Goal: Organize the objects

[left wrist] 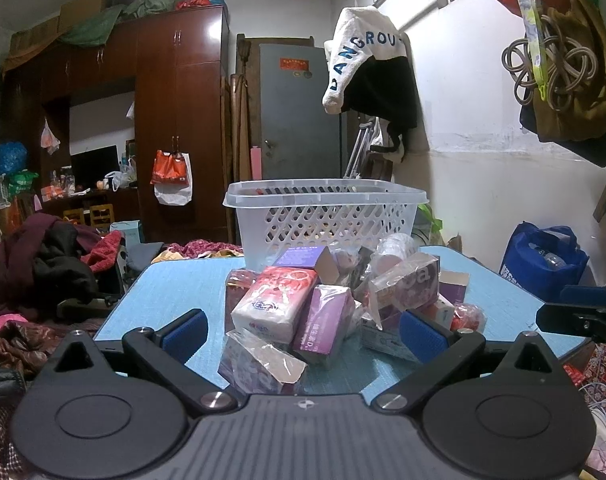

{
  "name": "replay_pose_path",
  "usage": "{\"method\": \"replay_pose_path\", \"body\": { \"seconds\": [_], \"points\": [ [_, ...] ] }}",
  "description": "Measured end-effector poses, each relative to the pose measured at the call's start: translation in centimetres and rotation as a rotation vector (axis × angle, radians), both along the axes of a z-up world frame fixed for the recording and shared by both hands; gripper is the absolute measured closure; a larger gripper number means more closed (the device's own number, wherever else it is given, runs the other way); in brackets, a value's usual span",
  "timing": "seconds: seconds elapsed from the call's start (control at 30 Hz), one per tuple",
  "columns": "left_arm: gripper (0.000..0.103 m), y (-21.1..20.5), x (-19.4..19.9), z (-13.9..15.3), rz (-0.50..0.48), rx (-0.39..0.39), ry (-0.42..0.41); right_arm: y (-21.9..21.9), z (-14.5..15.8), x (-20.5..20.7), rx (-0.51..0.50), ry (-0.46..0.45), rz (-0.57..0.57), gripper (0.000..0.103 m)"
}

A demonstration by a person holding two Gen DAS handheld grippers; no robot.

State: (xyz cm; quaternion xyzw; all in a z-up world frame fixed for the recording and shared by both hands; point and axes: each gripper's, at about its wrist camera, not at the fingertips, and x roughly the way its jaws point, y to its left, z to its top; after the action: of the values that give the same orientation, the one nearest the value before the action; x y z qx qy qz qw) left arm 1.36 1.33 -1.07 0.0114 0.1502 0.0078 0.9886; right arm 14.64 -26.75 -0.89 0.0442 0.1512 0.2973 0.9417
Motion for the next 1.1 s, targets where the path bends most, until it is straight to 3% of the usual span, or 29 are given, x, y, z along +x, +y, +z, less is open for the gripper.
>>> {"method": "replay_pose_path", "body": {
  "seconds": [0.83, 0.97, 1.1],
  "points": [
    [0.0, 0.2, 0.3, -0.3, 0.006, 0.004, 0.008, 0.0, -0.1, 0.1, -0.01, -0.003, -0.013, 0.0],
    [0.0, 1.6, 0.6, -1.2, 0.045, 0.029, -0.006, 0.3, -0.8, 0.5, -0.03, -0.006, -0.012, 0.0],
    [0.001, 4.6, 0.9, -2.6, 0.055, -0.019, 0.013, 0.8, -2.3, 1.5, -0.044, 0.011, -0.037, 0.006]
  ]
}}
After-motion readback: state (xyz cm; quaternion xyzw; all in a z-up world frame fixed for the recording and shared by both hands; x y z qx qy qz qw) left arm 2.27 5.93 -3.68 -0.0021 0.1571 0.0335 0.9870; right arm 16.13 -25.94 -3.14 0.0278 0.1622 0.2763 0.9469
